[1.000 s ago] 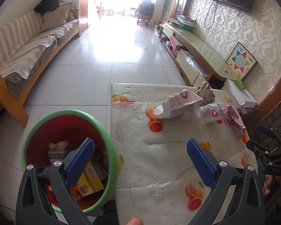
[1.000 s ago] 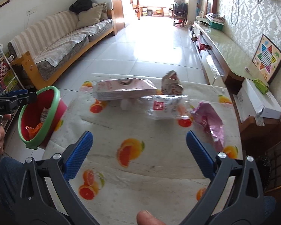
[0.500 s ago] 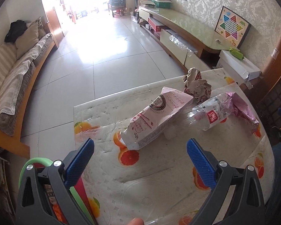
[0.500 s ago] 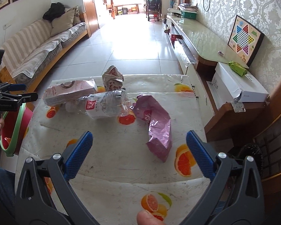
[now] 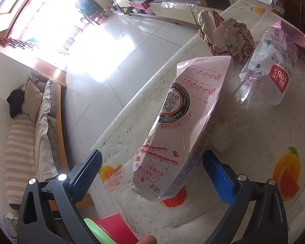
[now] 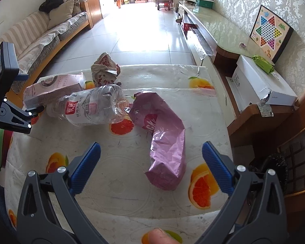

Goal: Collect trash
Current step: 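Grasp the pink-white paper bag with the left tool, then lift the paper bag with the left tool while the right grasps the pink foil bag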

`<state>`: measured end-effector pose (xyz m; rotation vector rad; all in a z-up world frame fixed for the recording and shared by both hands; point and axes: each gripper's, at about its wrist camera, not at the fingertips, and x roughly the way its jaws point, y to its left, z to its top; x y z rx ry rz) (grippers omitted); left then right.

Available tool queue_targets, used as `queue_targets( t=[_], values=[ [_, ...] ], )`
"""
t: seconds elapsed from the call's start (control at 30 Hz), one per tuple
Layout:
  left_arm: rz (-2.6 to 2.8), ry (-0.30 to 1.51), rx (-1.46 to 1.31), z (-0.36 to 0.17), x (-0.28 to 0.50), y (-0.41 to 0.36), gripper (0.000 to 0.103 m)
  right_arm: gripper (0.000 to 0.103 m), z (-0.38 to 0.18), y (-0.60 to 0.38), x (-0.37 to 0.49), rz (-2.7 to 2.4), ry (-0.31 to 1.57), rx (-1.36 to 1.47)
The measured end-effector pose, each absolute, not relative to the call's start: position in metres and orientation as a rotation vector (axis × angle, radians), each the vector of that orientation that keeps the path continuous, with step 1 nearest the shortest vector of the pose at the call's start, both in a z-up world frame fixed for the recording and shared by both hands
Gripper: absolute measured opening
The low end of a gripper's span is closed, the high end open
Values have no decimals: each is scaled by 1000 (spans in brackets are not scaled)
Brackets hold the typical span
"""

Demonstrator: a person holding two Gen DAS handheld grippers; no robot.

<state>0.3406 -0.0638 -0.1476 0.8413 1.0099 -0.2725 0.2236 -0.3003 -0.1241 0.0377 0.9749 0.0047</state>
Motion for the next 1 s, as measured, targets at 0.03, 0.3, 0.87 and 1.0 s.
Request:
queue_targets(
  t=[0.03, 0.3, 0.87, 1.0],
  values=[
    [-274, 1010, 845, -148, 343, -66, 95, 98, -125, -300, 226, 5, 976, 36],
    [-295, 1014, 858, -154, 356, -74, 62, 98, -137, -304, 240, -26, 991, 35],
    [-296, 1027, 635, -144, 340, -47, 47, 50, -168, -310, 257, -59, 1077, 77],
    [-286, 1017, 635, -144, 332, -45, 47, 37, -169, -311, 252, -60, 1086, 79]
  ],
)
